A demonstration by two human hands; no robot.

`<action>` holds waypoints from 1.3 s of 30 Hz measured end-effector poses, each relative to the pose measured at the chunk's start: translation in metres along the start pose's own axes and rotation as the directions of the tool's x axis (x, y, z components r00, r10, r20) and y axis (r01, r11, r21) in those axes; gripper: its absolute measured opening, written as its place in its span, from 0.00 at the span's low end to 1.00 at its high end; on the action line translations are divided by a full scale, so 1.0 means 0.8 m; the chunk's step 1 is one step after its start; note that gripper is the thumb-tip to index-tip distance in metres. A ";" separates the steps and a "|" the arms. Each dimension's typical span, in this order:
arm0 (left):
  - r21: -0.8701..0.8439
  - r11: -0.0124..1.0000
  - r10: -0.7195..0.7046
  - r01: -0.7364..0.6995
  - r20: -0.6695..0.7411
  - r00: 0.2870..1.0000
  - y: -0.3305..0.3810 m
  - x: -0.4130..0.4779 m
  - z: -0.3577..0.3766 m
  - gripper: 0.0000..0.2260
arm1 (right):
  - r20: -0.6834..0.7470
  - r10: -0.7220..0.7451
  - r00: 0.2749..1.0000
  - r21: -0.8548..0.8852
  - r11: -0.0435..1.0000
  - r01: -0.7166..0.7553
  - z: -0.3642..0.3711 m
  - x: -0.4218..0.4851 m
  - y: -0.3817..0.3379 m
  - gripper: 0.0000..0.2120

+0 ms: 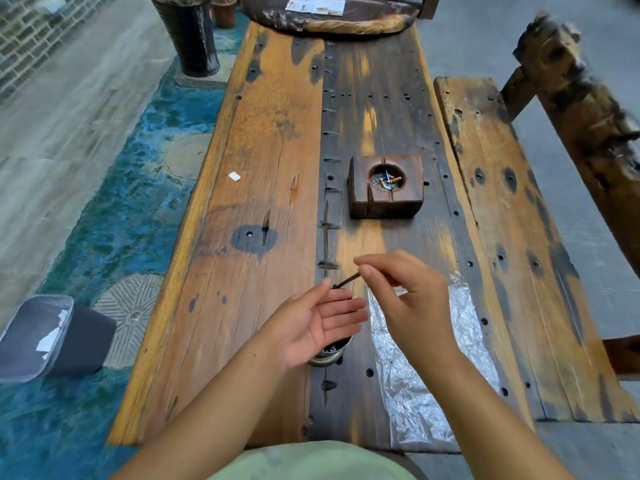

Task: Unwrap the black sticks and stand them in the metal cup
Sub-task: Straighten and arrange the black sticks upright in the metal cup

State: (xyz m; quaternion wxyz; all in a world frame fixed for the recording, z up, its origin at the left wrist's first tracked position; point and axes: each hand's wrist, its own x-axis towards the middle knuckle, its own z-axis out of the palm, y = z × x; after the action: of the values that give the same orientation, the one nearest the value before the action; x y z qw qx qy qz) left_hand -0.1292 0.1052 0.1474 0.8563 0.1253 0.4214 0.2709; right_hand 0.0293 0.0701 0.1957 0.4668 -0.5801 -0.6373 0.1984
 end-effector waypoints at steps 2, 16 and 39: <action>-0.126 0.992 0.019 -0.019 0.003 1.000 0.001 0.000 0.012 0.16 | 0.048 -0.082 0.995 -0.042 0.996 0.084 0.002 -0.018 -0.006 0.06; -0.160 0.975 0.144 -0.154 -0.072 0.987 0.009 -0.002 0.021 0.07 | 0.079 0.206 0.975 0.307 0.926 -0.220 -0.006 -0.055 -0.021 0.10; 0.205 0.962 0.120 -0.180 0.273 0.954 -0.005 -0.035 0.002 0.13 | 0.492 0.624 0.608 0.541 0.328 -0.774 0.019 0.035 0.025 0.05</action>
State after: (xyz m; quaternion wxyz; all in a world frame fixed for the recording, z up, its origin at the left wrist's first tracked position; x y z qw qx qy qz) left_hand -0.1404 0.0856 0.1649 0.8606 0.2887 0.3238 0.2669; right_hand 0.0310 0.1056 0.1831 0.4541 -0.5448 -0.2336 0.6652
